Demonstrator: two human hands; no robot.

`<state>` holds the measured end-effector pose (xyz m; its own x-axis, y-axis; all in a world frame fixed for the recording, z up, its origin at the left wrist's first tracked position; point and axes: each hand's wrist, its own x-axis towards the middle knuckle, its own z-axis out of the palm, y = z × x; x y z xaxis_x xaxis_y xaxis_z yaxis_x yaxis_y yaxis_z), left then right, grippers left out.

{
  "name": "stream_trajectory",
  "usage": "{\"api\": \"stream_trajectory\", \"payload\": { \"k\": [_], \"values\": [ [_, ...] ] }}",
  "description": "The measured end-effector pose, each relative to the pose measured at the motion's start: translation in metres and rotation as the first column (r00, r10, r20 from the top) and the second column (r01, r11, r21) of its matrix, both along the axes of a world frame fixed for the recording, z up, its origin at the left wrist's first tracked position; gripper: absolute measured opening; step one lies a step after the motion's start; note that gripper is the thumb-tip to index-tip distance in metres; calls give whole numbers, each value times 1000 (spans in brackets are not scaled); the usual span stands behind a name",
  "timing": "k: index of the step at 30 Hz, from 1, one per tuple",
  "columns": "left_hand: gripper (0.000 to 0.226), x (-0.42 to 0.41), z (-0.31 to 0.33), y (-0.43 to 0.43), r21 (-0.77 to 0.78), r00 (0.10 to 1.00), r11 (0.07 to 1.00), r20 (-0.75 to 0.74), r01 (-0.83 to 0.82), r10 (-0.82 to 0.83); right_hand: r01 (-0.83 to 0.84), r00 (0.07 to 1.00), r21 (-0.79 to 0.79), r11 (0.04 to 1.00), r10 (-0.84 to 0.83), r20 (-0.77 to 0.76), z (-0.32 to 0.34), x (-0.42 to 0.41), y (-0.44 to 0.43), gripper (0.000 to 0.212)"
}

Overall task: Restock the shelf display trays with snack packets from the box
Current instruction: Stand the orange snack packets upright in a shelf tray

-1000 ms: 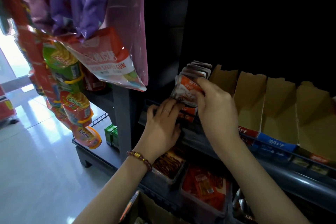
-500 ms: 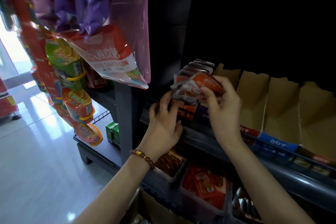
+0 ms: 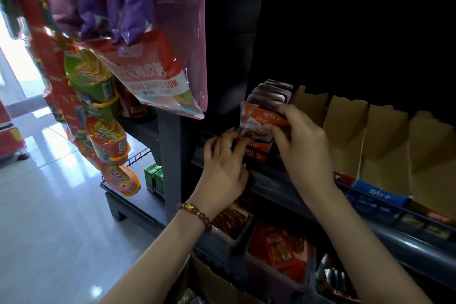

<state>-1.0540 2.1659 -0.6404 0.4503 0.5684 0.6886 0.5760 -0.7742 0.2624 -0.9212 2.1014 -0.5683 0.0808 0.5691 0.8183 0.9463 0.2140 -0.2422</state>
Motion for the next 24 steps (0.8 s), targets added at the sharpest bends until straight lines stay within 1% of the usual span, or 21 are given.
{"api": "stream_trajectory", "payload": {
  "k": [3, 7, 9, 12, 16, 21, 24],
  "values": [
    [54, -2, 1, 0, 11, 999, 1000, -43, -17, 18, 79, 985, 19, 997, -81, 150, 2, -4, 0, 36],
    [56, 0, -1, -2, 10, 996, 999, -72, -51, 51, 153, 966, -2, 988, -150, 213, 8, -8, 3, 43],
    [57, 2, -1, -3, 13, 997, 999, -66, -49, 50, 188, 963, -3, 982, -184, 198, 8, -8, 6, 43],
    [58, 2, 0, -2, 17, 996, 999, -70, -48, 49, 208, 970, -24, 978, -203, 131, 5, -12, 10, 39],
    [63, 3, -3, -3, -9, 995, 998, -79, -57, 56, 260, 956, -64, 963, -248, 158, 2, -17, 15, 44],
    [67, 4, -2, -6, 3, 994, 999, -95, -49, 49, 330, 934, -141, 933, -301, 195, -10, -21, 22, 42],
    [68, 2, -1, -5, -11, 993, 999, -110, -31, 29, 330, 935, -182, 926, -294, 198, -15, -21, 25, 40]
  ]
}}
